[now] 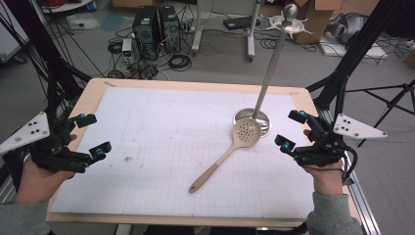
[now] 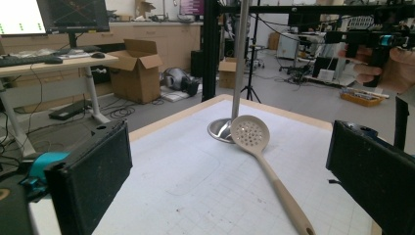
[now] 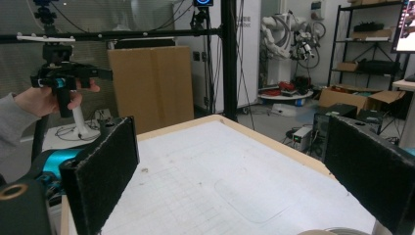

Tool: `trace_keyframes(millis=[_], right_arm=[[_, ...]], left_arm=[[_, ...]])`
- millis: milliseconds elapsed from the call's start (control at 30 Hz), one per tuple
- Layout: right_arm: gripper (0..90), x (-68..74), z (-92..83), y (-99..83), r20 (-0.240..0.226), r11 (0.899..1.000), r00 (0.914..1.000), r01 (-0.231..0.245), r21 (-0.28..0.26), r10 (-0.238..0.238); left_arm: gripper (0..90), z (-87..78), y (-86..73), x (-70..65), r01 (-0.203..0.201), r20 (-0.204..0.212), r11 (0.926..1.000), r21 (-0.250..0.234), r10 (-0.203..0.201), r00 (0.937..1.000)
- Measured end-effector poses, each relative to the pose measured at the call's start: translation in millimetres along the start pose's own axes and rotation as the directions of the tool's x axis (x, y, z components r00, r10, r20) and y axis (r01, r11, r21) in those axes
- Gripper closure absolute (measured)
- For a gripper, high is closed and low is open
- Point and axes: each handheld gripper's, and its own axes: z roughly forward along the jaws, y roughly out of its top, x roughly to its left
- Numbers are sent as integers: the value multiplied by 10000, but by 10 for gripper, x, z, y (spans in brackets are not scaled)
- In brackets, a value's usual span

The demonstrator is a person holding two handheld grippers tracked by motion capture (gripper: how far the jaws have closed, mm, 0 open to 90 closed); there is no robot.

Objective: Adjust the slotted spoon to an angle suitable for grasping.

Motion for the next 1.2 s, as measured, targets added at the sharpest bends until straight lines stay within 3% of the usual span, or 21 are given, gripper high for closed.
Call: trace_keyframes(millis=[333,433,533,567,667,733,767,800,967,1200], right_arm=[[58,-7,46,-44,-37,9998,9999,-114,152,114],[157,9,91,-60,-287,9994,9994,223,278,-215],[170,6,125,-78,-295,9989,9993,220,415,-208],[228,-4,157,-104,-386,9980,9992,139,610,-116],[277,-7,187,-136,-376,9976,9992,119,682,-94],[325,-18,224,-156,-336,9969,9993,170,769,-144],[398,-17,256,-172,-239,9965,9996,183,820,-164],[398,-17,256,-172,-239,9965,9996,183,820,-164],[588,-37,322,-272,269,9959,9993,227,874,-251],[723,-97,411,-363,327,9916,9994,-98,1288,57]], left_arm=[[35,7,-25,9,65,-40,10000,21,-64,10000],[35,1,-17,4,23,19,10000,-25,-23,10000],[35,3,-28,5,67,27,10000,32,-67,10000],[35,4,-37,11,29,11,10000,79,-29,10000],[35,11,-64,14,77,-5,9999,154,-77,10000],[35,11,-74,8,69,-8,9998,212,-69,10000],[35,9,-77,4,58,-14,9997,223,-58,10000],[35,3,-77,1,44,-22,9997,229,-44,10000],[35,-23,-82,-16,42,-88,9998,203,-40,10000],[35,-47,-105,-28,22,-120,9996,296,-18,9999]])
